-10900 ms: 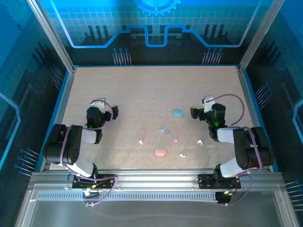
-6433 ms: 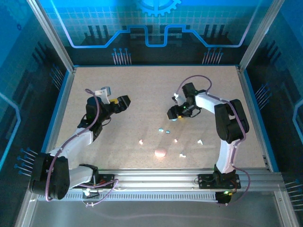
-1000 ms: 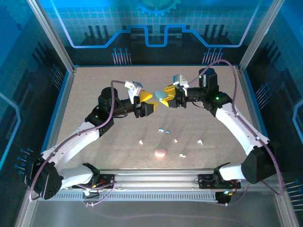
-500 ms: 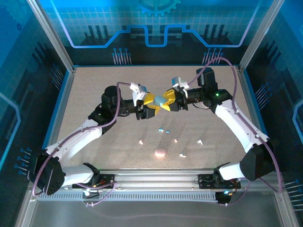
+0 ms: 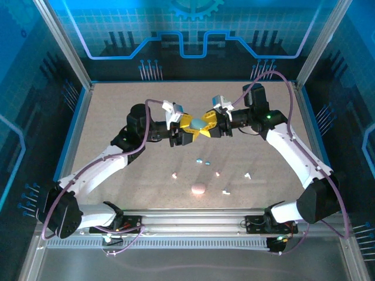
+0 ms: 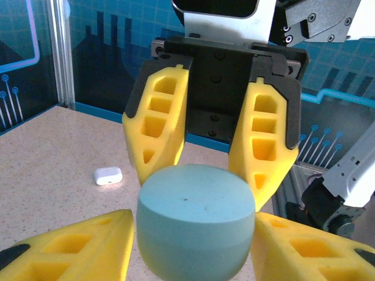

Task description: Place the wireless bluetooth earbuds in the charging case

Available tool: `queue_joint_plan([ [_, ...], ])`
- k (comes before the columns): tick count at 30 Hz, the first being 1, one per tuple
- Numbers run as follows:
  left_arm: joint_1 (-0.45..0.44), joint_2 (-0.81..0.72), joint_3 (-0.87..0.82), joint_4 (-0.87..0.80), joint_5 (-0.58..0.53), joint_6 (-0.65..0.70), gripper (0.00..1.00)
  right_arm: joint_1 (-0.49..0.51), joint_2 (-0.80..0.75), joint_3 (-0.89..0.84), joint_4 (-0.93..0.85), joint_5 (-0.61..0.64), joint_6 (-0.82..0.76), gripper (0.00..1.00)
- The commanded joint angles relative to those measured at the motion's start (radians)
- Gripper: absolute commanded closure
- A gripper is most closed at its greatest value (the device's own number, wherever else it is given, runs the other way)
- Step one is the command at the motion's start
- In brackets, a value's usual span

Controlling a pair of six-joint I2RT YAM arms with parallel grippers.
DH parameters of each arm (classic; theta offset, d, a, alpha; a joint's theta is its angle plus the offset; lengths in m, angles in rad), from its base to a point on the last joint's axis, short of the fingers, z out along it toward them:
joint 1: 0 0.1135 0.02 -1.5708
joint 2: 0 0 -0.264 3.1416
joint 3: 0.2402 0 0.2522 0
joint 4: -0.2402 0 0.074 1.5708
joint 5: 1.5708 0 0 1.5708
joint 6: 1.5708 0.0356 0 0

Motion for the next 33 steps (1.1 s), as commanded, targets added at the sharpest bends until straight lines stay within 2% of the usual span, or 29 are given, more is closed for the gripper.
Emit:
queue_joint_plan([
  [1, -0.006, 0.013, 0.044, -0.003, 0.036, 0.001, 0.5, 0.011, 0.008, 0.035, -0.011, -0.029, -0.018, 0.65],
  [5, -0.006, 0.008, 0.049, -0.036, 0.039, 0.023, 0.62, 0.01, 0.008, 0.044, -0.03, -0.028, -0.028, 0.64],
  [7, -0.006, 0.003, 0.047, -0.056, 0.038, 0.043, 0.64, 0.005, 0.004, 0.044, -0.031, -0.017, -0.022, 0.62],
  [21, -0.005, -0.018, 0.038, -0.112, 0.054, 0.104, 0.66, -0.03, -0.013, 0.014, 0.071, 0.099, 0.134, 0.48],
  [29, -0.005, -0.014, 0.044, -0.112, 0.055, 0.103, 0.66, -0.031, -0.034, -0.02, 0.143, 0.179, 0.175, 0.46],
  [33, -0.005, -0.013, 0.044, -0.111, 0.055, 0.097, 0.66, -0.027, -0.05, -0.039, 0.172, 0.206, 0.173, 0.52],
])
